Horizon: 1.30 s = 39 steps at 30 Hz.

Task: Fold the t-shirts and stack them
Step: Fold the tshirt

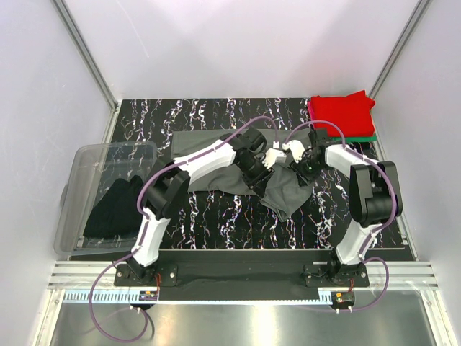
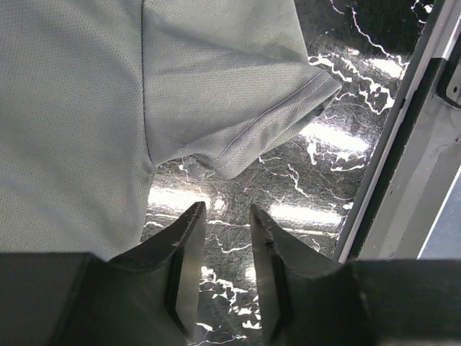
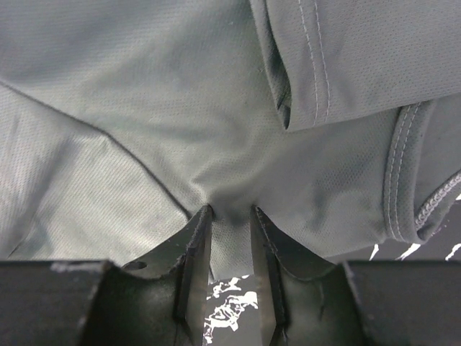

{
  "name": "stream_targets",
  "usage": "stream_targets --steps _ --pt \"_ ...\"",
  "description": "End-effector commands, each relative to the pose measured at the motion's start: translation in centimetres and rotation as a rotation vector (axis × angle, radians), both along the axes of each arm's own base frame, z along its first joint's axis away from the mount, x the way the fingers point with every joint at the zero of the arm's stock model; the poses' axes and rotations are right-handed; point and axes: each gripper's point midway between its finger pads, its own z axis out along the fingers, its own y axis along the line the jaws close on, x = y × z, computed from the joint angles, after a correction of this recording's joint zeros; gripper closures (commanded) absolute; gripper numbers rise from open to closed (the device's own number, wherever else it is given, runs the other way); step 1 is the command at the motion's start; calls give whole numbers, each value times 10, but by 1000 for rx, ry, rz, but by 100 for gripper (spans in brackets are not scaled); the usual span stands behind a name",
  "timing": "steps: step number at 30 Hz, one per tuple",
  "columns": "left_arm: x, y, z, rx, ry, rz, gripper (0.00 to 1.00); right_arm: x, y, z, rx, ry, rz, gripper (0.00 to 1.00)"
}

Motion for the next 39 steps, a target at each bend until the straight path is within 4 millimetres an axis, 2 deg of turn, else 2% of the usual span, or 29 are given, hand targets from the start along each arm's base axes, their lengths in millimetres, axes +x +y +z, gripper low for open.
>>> stream_targets --steps 1,9,21,31,36,39 --pt "-3 -8 5 -43 16 -10 62 18 0 7 5 -40 -38 66" --pt "-13 -19 -8 -24 32 -34 60 21 -3 -1 -2 -17 -58 66" --pt "-4 -26 -26 38 -24 -13 63 21 -4 -3 7 -10 -62 66" --pt "11 -25 -35 83 -82 27 76 16 -5 -6 11 4 -68 66" --pt "8 -22 -32 80 -78 24 96 12 -9 -11 -1 16 -68 66" --pt "2 -15 -29 82 -76 12 100 10 -13 -16 -19 25 -67 66"
